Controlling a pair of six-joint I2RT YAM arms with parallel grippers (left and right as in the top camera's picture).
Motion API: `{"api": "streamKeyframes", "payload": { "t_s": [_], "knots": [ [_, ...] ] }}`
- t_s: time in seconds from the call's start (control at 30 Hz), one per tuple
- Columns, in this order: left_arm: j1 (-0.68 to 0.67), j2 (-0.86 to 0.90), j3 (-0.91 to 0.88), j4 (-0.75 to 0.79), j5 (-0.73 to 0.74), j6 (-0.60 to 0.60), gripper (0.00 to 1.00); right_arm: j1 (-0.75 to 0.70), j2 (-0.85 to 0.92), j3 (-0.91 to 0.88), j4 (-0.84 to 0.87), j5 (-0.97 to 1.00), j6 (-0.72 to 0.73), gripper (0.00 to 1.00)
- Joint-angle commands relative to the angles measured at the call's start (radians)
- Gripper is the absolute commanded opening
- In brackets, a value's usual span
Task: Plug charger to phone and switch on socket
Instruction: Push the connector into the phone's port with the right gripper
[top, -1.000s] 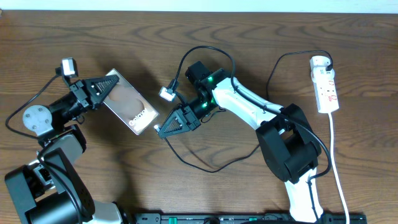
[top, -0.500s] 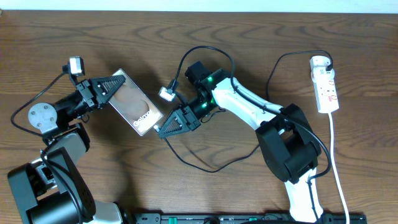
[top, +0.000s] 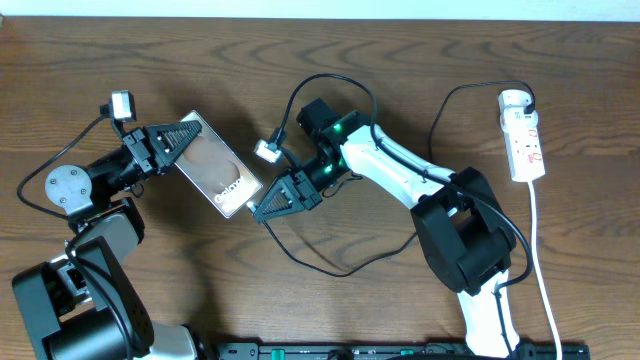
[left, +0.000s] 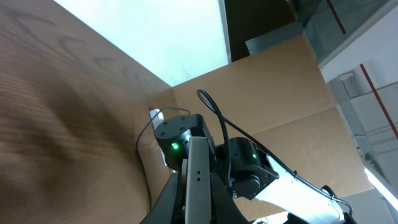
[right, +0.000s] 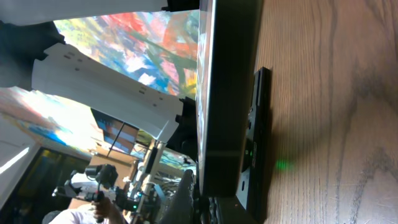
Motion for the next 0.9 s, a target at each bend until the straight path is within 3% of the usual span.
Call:
{"api": "streamKeyframes", "payload": {
  "t_s": [0.0, 0.87],
  "knots": [
    [-0.002, -0.010, 0.022, 0.010, -0.006, -0.003, 0.07, 0.012, 0.007, 0.005, 0.004, -0.035, -0.018, 0.01],
    [-0.046, -0.010, 0.022, 0.010, -0.006, -0.005, 0.07, 0.010, 0.007, 0.005, 0.006, -0.035, -0.018, 0.01]
  ]
}}
